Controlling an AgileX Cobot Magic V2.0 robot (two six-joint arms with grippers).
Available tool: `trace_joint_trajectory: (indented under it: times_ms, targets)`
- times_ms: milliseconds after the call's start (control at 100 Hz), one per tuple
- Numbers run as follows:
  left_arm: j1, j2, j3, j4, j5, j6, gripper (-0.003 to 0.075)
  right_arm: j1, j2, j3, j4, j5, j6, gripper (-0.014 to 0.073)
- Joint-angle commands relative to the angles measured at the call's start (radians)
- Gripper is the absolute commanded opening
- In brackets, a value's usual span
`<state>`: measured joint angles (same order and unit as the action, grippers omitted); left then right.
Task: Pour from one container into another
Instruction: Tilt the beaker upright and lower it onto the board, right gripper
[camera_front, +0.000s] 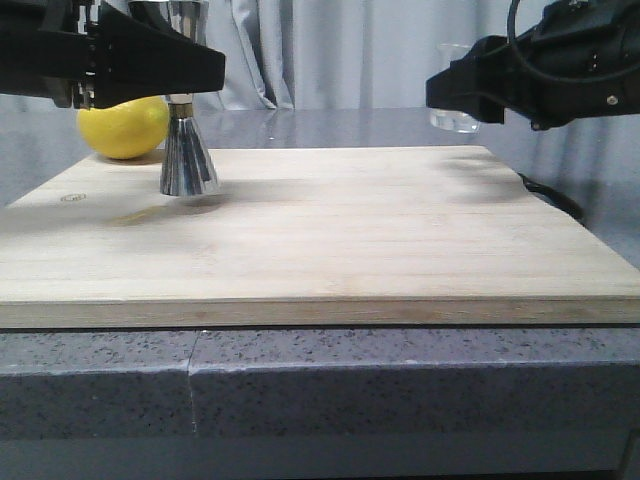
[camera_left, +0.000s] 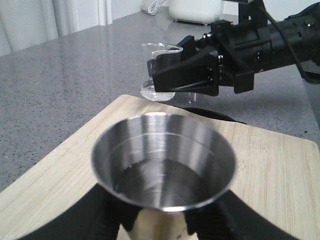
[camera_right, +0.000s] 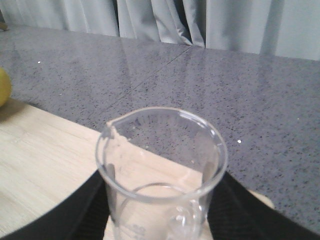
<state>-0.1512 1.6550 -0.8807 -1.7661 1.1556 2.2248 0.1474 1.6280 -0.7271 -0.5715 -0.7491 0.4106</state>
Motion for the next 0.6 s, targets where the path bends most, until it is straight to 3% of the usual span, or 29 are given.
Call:
trace_joint_trajectory:
  times_ms: [0, 230, 590]
  targets:
    - [-0.008, -0.046, -0.029, -0.098, 0.091, -0.006, 0.0274, -0.004, 0.001, -0.025, 0.009, -0.118, -0.038, 0.0333]
    - [-0.008, -0.046, -0.029, -0.098, 0.091, -0.006, 0.0274, -0.004, 0.041, -0.029, 0.009, -0.157, -0.126, 0.0333]
    - [-0.008, -0.046, -0.029, -0.098, 0.091, -0.006, 0.0274, 0.006, 0.068, -0.029, -0.003, -0.16, -0.128, 0.0333]
